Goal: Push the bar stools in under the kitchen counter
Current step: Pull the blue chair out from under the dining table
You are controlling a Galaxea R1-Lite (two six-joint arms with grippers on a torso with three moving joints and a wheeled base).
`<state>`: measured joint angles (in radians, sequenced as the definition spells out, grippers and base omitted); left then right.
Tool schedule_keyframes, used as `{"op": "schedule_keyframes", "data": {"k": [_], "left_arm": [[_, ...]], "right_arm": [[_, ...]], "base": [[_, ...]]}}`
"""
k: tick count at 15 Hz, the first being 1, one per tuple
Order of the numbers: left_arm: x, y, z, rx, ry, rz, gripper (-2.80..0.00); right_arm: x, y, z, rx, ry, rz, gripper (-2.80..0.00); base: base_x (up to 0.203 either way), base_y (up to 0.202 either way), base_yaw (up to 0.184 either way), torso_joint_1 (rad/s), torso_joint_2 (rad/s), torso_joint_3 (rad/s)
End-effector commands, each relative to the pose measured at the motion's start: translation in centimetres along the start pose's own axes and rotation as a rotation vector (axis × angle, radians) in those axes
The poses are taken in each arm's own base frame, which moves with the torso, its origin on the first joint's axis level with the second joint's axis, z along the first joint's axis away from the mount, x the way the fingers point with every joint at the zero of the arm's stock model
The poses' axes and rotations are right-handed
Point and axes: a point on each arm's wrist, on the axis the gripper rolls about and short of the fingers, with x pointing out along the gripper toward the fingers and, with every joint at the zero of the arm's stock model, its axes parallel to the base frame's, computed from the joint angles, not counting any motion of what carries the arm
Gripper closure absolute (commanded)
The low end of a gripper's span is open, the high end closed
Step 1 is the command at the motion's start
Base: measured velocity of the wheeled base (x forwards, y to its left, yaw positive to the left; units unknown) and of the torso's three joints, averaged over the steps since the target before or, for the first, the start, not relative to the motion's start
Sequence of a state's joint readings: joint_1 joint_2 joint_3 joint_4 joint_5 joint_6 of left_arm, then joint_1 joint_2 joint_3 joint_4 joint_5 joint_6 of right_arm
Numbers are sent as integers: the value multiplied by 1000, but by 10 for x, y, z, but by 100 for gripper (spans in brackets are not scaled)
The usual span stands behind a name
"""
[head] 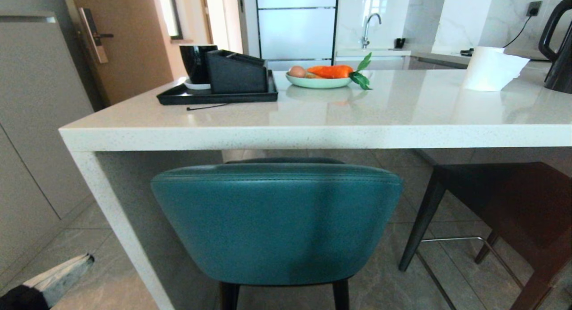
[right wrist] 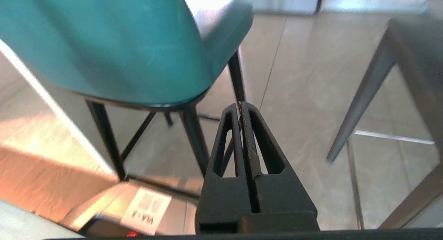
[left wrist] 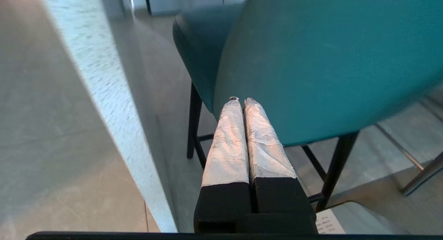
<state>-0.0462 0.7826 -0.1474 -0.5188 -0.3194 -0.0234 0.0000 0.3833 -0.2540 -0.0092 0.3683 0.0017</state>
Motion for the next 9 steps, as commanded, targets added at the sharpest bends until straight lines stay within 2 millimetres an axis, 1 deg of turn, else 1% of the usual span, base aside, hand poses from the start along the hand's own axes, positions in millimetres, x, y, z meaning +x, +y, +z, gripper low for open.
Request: {"op": "schedule_keyframes", "data": {"k": [1, 3, 4, 5, 6, 9], "left_arm": [[50, 16, -12, -46, 146, -7, 0], [70, 23, -18, -55, 171, -5, 0], [79, 26, -21, -55, 173, -1, 0], [86, 28, -24, -57, 175, 2, 0], [93, 31, -27, -58, 178, 5, 0], [113, 37, -37, -60, 184, 5, 0]], "right_arm": [[21, -7, 6, 29, 104, 32, 0], [29, -9, 11, 34, 131, 100, 0], [33, -9, 8, 53, 166, 164, 0], [37, -9, 1, 70, 203, 193, 0], [39, -9, 0, 66, 205, 212, 0], [55, -12, 8, 56, 199, 246, 0]], "base": [[0, 0, 0, 0, 0, 0], [0, 0, 0, 0, 0, 0], [0, 0, 0, 0, 0, 0], [0, 0, 0, 0, 0, 0], [0, 0, 0, 0, 0, 0], [0, 0, 0, 0, 0, 0]]}}
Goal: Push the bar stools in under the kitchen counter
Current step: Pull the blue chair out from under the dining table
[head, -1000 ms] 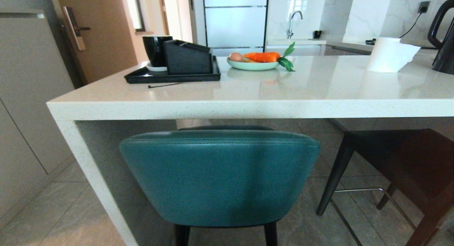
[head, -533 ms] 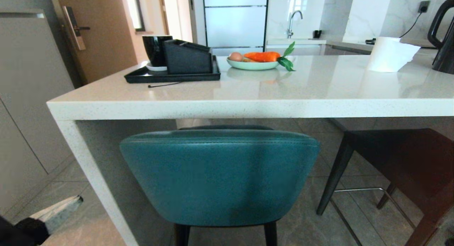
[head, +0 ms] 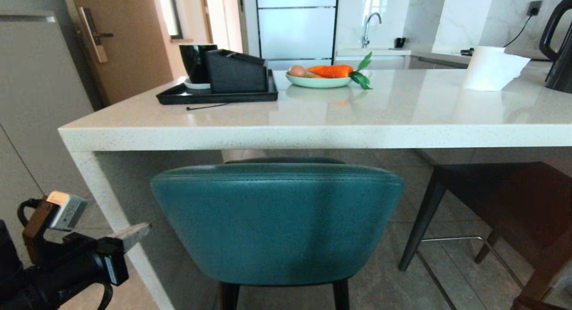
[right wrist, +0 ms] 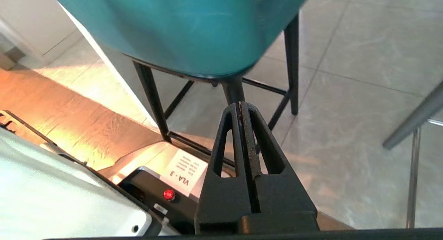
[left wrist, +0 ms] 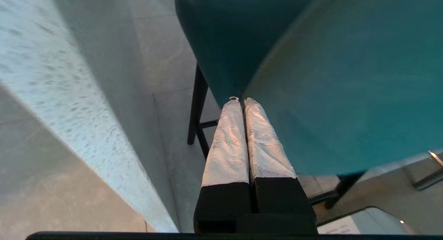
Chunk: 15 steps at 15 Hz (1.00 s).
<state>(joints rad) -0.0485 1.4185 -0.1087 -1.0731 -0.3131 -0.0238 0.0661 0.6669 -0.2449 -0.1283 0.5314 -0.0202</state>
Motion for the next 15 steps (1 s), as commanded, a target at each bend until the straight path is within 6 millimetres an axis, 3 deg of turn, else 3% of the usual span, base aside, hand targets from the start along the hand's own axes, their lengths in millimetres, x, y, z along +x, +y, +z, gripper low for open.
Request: {"op": "schedule_keyframes", "data": {"k": [1, 8, 15], "left_arm": [[27, 8, -16, -20, 67, -4, 0], [58, 17, -23, 6, -19, 4, 0], [66, 20, -31, 0, -5, 1, 0]], "right_arm": [[18, -8, 7, 11, 35, 28, 0], [64, -15, 37, -56, -25, 103, 0], [108, -19, 39, -72, -21, 128, 0]], "base": [[0, 0, 0, 0, 0, 0], [0, 0, 0, 0, 0, 0], [0, 0, 0, 0, 0, 0]]}}
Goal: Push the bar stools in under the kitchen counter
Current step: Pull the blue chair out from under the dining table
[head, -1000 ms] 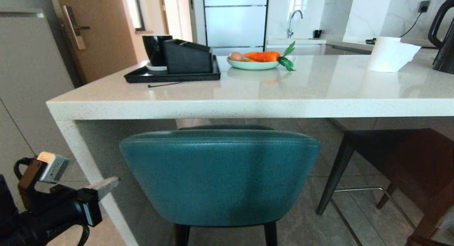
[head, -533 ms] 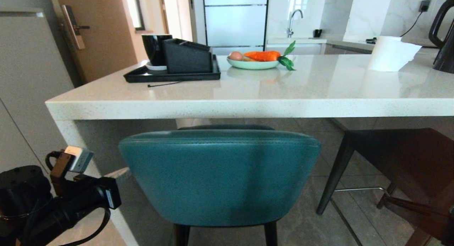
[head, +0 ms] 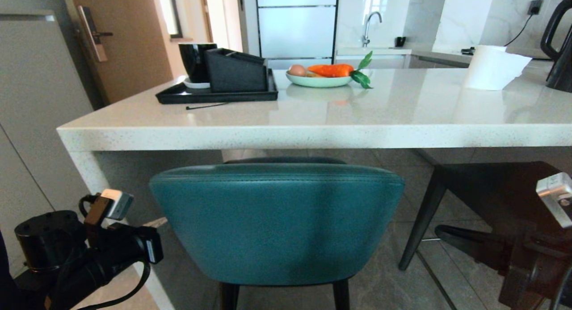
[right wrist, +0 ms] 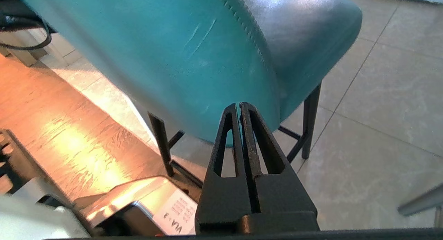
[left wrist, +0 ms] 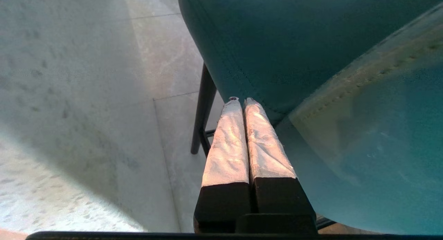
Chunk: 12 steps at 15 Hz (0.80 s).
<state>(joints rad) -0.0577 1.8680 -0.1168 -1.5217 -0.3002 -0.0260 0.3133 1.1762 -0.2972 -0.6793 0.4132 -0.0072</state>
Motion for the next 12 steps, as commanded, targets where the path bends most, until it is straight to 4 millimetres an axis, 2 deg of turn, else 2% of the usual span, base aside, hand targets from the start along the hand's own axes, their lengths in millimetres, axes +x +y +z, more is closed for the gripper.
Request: {"op": "schedule_keyframes", "data": {"k": [1, 4, 8, 12], "left_arm": [[2, 1, 0, -1, -2, -3, 0], [5, 2, 0, 0, -6, 0, 0], [11, 5, -10, -17, 38, 4, 0], [20, 12, -3, -21, 0, 23, 0]], "right_arm": [[20, -7, -8, 14, 39, 2, 0], [32, -5, -12, 8, 47, 11, 0], [50, -9, -25, 7, 56, -8, 0], [66, -14, -32, 10, 13, -35, 0]], "base": [[0, 0, 0, 0, 0, 0], [0, 0, 0, 0, 0, 0], [0, 0, 0, 0, 0, 0], [0, 0, 0, 0, 0, 0]]}}
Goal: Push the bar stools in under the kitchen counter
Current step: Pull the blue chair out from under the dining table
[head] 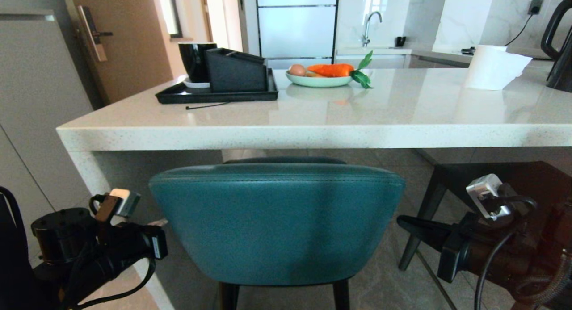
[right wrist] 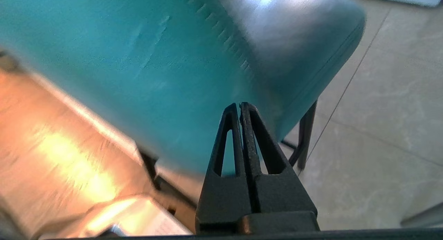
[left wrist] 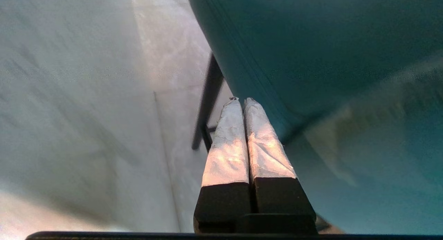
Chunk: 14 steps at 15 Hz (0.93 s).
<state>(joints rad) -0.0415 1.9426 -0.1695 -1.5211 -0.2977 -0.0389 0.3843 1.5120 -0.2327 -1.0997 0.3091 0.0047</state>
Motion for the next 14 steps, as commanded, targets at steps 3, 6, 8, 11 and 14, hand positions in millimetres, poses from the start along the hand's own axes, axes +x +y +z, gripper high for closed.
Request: {"op": "schedule_keyframes", "data": {"k": [3, 6, 8, 11, 14], "left_arm": [[10, -1, 9, 8, -49, -14, 0], [15, -13, 8, 1, -46, -45, 0], [19, -25, 11, 7, -60, -48, 0], [19, -47, 16, -6, -82, -101, 0], [16, -50, 13, -7, -67, -109, 0]], "right_arm": [[16, -4, -8, 18, 0, -2, 0], [20, -2, -7, 13, -3, 13, 0], [23, 0, -5, 4, -25, 26, 0], [26, 1, -3, -3, -42, 36, 0], [28, 6, -3, -10, -46, 63, 0]], "base": [[0, 0, 0, 0, 0, 0], [0, 0, 0, 0, 0, 0], [0, 0, 0, 0, 0, 0], [0, 0, 0, 0, 0, 0], [0, 0, 0, 0, 0, 0]]}}
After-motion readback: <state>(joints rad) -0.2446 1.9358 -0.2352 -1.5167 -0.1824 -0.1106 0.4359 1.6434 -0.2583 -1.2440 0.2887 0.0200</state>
